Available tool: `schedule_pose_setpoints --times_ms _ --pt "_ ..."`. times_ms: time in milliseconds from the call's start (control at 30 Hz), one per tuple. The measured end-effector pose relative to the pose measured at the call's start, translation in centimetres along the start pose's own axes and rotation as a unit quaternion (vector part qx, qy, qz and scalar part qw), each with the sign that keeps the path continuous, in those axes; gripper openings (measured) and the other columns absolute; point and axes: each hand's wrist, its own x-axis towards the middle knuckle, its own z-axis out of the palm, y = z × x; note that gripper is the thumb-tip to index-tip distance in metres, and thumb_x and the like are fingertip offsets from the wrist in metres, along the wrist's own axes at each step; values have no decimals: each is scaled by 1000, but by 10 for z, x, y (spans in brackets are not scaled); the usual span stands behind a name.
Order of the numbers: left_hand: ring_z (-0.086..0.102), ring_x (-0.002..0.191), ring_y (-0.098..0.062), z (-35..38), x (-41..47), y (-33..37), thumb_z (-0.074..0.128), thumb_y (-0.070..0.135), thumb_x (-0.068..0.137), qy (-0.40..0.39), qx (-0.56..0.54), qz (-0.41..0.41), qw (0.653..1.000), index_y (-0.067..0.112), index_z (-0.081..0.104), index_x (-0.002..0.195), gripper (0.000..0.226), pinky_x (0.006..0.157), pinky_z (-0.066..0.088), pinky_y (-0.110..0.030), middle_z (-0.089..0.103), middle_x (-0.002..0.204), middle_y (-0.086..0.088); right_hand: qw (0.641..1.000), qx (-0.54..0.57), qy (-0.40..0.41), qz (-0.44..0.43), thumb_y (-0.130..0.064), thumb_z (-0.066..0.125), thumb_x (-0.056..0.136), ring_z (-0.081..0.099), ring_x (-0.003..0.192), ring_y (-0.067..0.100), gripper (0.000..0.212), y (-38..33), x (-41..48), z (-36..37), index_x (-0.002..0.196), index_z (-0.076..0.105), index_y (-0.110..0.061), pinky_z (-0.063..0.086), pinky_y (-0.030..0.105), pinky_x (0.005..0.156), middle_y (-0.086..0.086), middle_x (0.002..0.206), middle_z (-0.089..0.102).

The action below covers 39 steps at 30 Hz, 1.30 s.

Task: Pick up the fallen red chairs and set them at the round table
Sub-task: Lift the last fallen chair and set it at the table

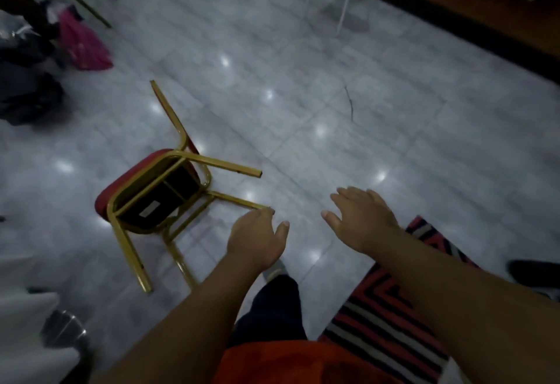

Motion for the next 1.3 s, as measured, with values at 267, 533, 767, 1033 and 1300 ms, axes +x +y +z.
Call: schedule_pose_setpoints --times_ms 267,533,767,1033,1300 --pt "51 132 -28 -87 197 21 44 51 100 21 31 -12 999 12 53 142 58 114 36 -39 59 141 -11 1000 -11 3 -3 -57 30 103 19 154 17 64 4 181 -101 156 31 -20 8 41 126 1 166 27" --pt "53 128 -29 -149 358 62 44 49 101 32 27 -47 998 9 55 137 54 111 36 -39 61 136 -12 998 -30 -12 -49 -58 28 103 16 155 17 66 35 358 -177 157 28 -21 6 42 127 1 167 24" --pt "50 134 -30 -205 471 86 43 49 103 92 -56 -164 981 7 51 142 58 115 34 -38 56 144 -13 976 -132 -35 -169 -59 26 103 18 154 19 66 56 511 -265 157 29 -20 8 43 126 2 166 25" --pt "47 135 -32 -270 528 41 42 48 103 172 -161 -308 922 5 48 143 59 115 34 -40 52 147 -16 919 -196 -31 -340 -61 27 102 24 153 20 68 -65 655 -320 156 32 -20 14 42 125 2 165 30" --pt "53 127 -30 -328 573 -88 43 48 102 182 -174 -385 888 8 52 137 55 110 42 -43 58 138 -13 881 -203 -69 -422 -58 31 103 24 153 20 65 -225 742 -330 156 31 -20 14 41 124 2 165 29"
